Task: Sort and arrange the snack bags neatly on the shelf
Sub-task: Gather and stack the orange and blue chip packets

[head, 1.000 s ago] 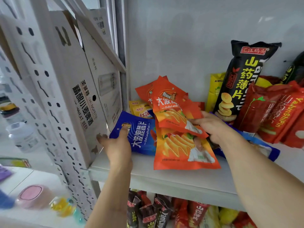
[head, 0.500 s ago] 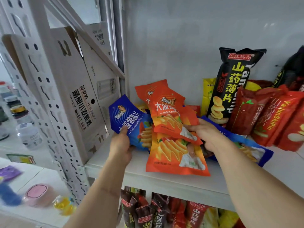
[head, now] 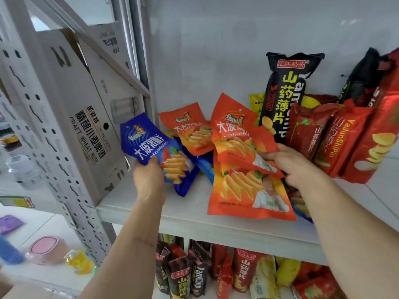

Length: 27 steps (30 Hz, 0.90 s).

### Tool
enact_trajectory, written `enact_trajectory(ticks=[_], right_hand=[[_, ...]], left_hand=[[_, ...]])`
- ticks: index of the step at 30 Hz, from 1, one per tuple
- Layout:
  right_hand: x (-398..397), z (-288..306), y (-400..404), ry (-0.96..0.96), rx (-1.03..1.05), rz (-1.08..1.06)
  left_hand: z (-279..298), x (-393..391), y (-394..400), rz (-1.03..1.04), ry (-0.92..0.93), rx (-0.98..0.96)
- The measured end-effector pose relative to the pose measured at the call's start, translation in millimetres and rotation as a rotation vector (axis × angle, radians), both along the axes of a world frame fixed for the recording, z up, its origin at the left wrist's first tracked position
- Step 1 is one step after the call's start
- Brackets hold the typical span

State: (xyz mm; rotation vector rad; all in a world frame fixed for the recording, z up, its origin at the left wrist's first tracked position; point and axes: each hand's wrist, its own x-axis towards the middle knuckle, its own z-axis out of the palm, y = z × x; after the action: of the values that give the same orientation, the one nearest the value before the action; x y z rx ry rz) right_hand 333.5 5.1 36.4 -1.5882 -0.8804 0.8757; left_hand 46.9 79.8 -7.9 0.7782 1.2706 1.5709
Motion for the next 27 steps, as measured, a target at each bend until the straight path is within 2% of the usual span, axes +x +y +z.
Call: enact_trajectory(ticks=[2,4,8,15,18,21,27], right_hand=[[8,2,-13,-0.009,-0.008,-0.024],[12,2,-26,-0.009,-0.015,-0.047],[12,4,-50,-0.02,-0.02,-0.082],[13,12,-96,-0.046,-0.003,-0.188],[13,12,-116,-0.043,0.002,-0.224],[16,8,-137,-0.033,0.003,-0.271],[44,10,-187,-0.088,-0.005,-0.338]], left_hand=[[0,-5,-5,0.169,0.113,0.035],[2,-9,-11,0.272,0.099,0.064],[10,0,-27,0.277,-0.06,0.114],[25,13,-71,0.35,-0.062,0.254],[24,38,-80,0.181,-0.159,0.246],[8,81,-87,-0.075,-0.213,0.034],[-14,141,-105,-0.301,-0.258,-0.24]])
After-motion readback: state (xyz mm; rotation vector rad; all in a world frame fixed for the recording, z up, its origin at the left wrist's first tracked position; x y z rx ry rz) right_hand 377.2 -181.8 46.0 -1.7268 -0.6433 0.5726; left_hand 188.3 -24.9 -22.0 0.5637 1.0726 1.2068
